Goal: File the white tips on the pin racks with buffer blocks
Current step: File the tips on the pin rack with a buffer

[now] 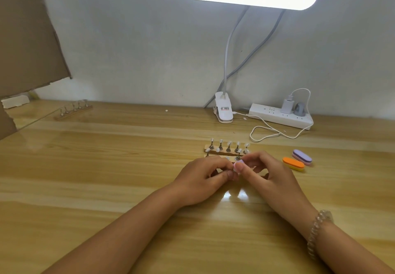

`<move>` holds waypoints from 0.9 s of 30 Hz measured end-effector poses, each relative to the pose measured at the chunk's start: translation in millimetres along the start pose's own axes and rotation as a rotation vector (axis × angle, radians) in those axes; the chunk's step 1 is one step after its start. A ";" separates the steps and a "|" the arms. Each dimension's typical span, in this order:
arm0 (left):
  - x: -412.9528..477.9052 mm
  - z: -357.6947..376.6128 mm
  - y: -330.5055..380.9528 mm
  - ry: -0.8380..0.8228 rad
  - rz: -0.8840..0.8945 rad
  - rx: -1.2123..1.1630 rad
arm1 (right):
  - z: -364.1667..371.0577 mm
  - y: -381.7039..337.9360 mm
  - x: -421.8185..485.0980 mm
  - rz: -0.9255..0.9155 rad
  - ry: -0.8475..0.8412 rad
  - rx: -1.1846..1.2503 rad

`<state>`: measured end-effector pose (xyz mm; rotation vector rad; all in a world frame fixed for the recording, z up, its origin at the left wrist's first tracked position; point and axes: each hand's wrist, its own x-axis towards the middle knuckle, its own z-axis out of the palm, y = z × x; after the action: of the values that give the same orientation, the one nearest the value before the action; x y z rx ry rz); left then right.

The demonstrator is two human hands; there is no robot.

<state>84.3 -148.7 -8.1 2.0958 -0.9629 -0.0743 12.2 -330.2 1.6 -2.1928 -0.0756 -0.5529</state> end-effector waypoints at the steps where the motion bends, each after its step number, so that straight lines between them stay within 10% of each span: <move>1: -0.2 -0.4 -0.1 0.002 0.007 -0.003 | -1.1 -0.8 -1.7 -0.023 -0.005 -0.015; 27: 0.0 -1.0 2.9 0.013 -0.009 0.019 | 0.8 -6.0 0.5 -0.056 0.041 -0.137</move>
<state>82.9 -149.2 -5.4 2.1157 -0.9493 -0.0564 11.5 -325.9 5.8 -2.3173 -0.0797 -0.6510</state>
